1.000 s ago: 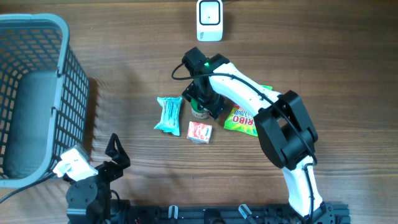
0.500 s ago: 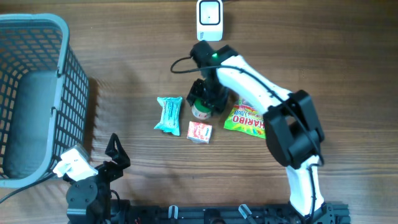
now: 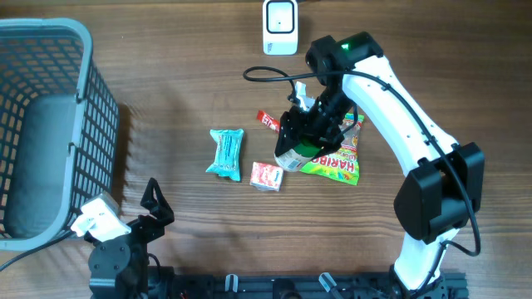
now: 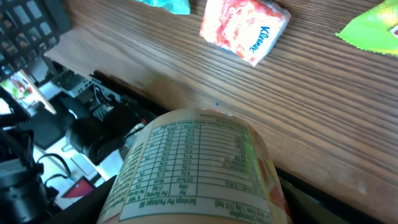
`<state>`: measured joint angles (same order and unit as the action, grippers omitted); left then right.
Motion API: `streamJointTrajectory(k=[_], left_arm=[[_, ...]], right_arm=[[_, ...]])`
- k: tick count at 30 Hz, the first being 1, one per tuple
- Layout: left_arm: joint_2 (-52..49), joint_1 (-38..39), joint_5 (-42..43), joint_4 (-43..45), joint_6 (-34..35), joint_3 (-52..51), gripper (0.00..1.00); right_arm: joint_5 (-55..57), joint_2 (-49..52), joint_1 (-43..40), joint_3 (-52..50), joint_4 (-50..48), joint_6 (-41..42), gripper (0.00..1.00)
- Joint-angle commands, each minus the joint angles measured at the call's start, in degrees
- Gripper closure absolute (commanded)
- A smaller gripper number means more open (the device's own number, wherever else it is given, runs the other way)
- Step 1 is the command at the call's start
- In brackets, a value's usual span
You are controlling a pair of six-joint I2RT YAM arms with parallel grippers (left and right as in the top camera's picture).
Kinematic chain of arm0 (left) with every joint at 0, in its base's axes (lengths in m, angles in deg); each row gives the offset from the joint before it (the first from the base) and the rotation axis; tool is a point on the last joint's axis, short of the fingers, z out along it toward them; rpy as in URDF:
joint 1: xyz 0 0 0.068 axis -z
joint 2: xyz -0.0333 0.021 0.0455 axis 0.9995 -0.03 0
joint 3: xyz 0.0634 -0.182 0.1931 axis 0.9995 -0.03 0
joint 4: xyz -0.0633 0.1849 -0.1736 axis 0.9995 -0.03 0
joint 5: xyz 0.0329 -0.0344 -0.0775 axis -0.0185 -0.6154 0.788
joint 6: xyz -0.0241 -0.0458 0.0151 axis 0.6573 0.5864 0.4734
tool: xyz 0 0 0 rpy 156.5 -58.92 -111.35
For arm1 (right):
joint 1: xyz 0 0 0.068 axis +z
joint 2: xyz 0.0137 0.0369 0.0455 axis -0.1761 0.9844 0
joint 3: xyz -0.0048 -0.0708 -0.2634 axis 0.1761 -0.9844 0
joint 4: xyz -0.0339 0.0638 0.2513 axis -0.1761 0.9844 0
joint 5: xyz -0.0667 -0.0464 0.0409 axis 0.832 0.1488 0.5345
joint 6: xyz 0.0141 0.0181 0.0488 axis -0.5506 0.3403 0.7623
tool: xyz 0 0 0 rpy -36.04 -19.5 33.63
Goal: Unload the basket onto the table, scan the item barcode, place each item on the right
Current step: 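Carry the jar up toward the white barcode scanner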
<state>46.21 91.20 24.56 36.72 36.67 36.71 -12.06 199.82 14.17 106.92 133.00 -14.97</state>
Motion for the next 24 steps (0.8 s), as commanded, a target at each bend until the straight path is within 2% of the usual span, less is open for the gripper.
streamJointTrajectory(k=[1,8,13,15,17,20,24], left_arm=[[0.4,0.2,-0.5,0.1,-0.9,-0.2,0.0],[0.4,0.2,-0.5,0.1,-0.9,-0.2,0.0],[0.4,0.2,-0.5,0.1,-0.9,-0.2,0.0],[0.4,0.2,-0.5,0.1,-0.9,-0.2,0.0],[0.4,0.2,-0.5,0.1,-0.9,-0.2,0.0],[0.4,0.2,-0.5,0.1,-0.9,-0.2,0.0],[0.4,0.2,-0.5,0.1,-0.9,-0.2,0.01]], right_arm=[[-2.9,-1.4,0.1,1.0,0.2,-3.3,0.3],[-2.7,-1.4,0.0,1.0,-0.6,-3.5,0.3],[-3.5,-1.4,-3.5,4.1,-8.8,-0.5,0.29],[-1.3,-1.4,-6.2,7.1,-15.9,-0.4,0.29],[3.6,-1.4,-6.6,7.7,-21.5,-0.3,0.29],[21.5,-1.4,-5.4,7.6,-33.2,4.0,0.29],[44.9,-1.1,-1.2,7.4,-47.9,3.7,0.29]])
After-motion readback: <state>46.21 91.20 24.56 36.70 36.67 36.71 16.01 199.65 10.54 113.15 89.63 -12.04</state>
